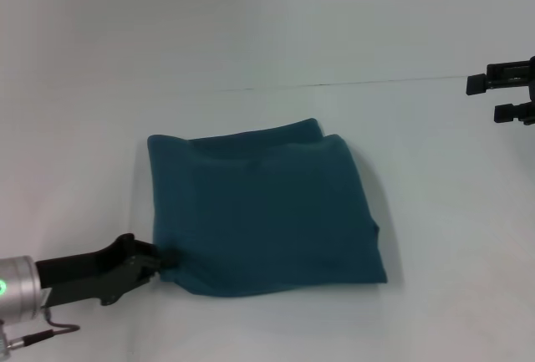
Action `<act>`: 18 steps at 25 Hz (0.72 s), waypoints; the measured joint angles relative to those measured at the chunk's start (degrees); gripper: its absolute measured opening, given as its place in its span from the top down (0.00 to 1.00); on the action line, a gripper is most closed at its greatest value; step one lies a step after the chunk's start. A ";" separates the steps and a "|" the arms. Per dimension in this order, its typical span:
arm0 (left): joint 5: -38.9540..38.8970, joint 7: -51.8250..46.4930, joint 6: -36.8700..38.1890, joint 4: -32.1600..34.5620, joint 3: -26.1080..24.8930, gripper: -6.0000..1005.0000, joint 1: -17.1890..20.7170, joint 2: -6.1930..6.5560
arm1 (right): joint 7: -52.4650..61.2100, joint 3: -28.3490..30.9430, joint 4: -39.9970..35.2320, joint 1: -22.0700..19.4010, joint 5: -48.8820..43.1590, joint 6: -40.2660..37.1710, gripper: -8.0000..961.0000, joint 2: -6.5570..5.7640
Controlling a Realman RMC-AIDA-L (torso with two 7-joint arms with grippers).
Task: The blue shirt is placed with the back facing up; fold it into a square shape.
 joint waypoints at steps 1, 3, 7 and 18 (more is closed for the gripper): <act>0.40 0.16 0.35 -0.04 -0.80 0.97 0.08 0.14 | 0.02 0.00 0.01 -0.01 0.00 0.01 0.05 0.00; 1.17 0.81 1.28 -0.40 -2.07 0.96 -0.08 0.64 | 0.04 0.00 0.01 -0.01 0.00 0.02 0.05 0.02; 4.56 1.18 3.67 -0.08 -2.72 0.93 -1.04 1.40 | 0.03 0.00 0.01 0.03 0.00 0.04 0.05 0.11; 8.54 -1.11 8.35 4.31 -10.05 0.80 1.70 2.33 | -0.01 -0.01 0.01 -0.30 0.01 0.03 0.05 0.08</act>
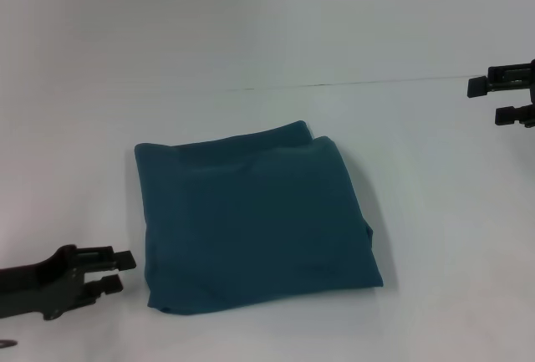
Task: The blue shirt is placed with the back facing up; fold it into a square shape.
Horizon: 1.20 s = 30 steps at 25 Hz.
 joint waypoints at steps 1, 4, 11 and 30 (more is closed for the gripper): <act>0.02 -0.44 0.26 0.52 -0.03 0.74 0.55 -0.04 | -0.01 0.00 0.00 -0.01 0.00 0.00 0.05 0.00; 0.04 -0.67 0.88 0.67 0.43 0.58 0.94 -0.50 | 0.00 0.00 0.00 0.02 0.02 0.03 0.05 0.01; 0.07 0.11 -0.50 0.17 1.88 0.42 -0.36 -1.80 | 0.01 0.01 0.00 0.26 0.07 0.18 0.05 0.08; -0.09 0.10 6.58 -0.71 -0.05 0.42 1.21 -2.11 | -0.14 0.00 0.06 -0.08 0.07 0.57 0.05 0.10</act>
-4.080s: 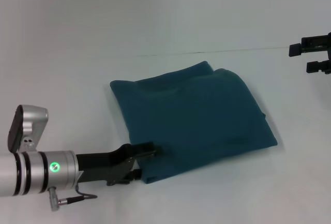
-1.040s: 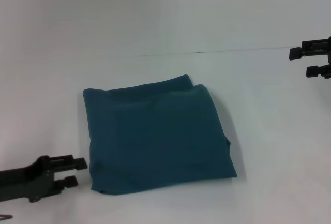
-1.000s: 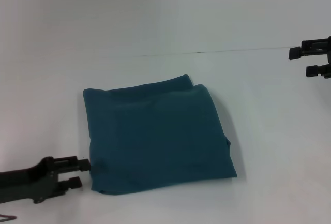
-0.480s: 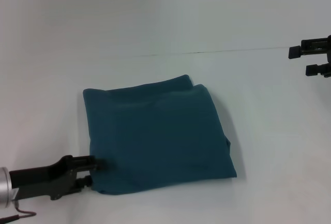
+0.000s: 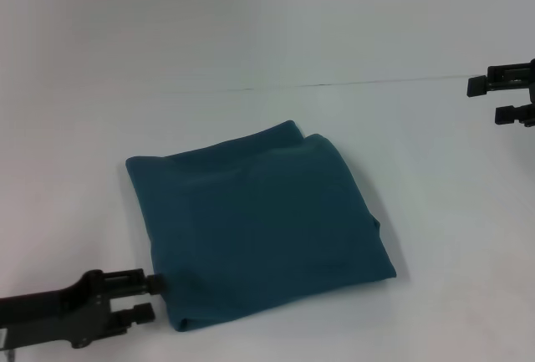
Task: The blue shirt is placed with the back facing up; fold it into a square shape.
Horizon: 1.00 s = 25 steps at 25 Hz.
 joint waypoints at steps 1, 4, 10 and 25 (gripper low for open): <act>0.06 -0.04 0.01 0.20 -0.53 0.42 0.16 0.12 | -0.01 0.00 0.01 0.00 0.00 0.00 0.05 0.00; -0.66 0.50 1.18 0.96 -1.81 0.42 0.61 0.09 | -0.01 0.00 0.03 0.00 0.00 -0.01 0.05 0.05; -1.36 1.47 2.73 0.84 -1.13 0.42 -1.41 -2.32 | -0.01 0.00 0.03 0.00 0.00 0.03 0.05 0.16; -0.62 7.00 4.24 1.96 -4.48 0.42 -1.09 -1.20 | -4.91 -0.45 0.10 -0.25 -0.02 -3.02 0.05 0.18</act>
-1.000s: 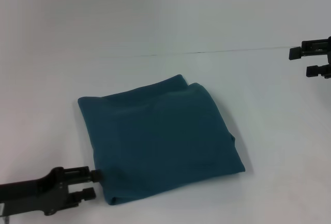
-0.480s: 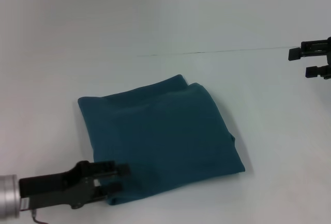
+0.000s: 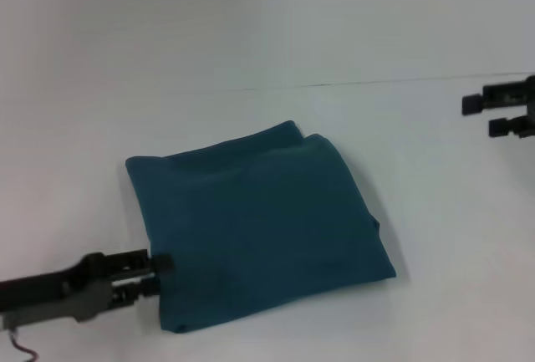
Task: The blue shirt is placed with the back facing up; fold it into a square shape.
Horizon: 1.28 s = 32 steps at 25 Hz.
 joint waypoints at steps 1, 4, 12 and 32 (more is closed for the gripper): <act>-0.59 2.68 2.54 1.16 -0.80 0.42 0.09 0.25 | -2.73 0.13 -0.05 -0.08 0.03 -1.87 0.05 0.15; -1.31 12.67 9.52 3.74 -2.19 0.42 -0.04 1.41 | -10.40 0.35 -0.57 -0.47 0.39 -8.25 0.05 1.04; 1.96 25.55 12.30 7.00 2.49 0.42 -2.16 2.17 | -24.88 -3.15 -0.78 -0.22 0.50 -15.76 0.05 8.56; 2.75 35.49 8.14 4.74 5.92 0.42 -3.77 1.88 | -40.91 -12.19 -0.97 0.90 0.29 -12.33 0.05 17.42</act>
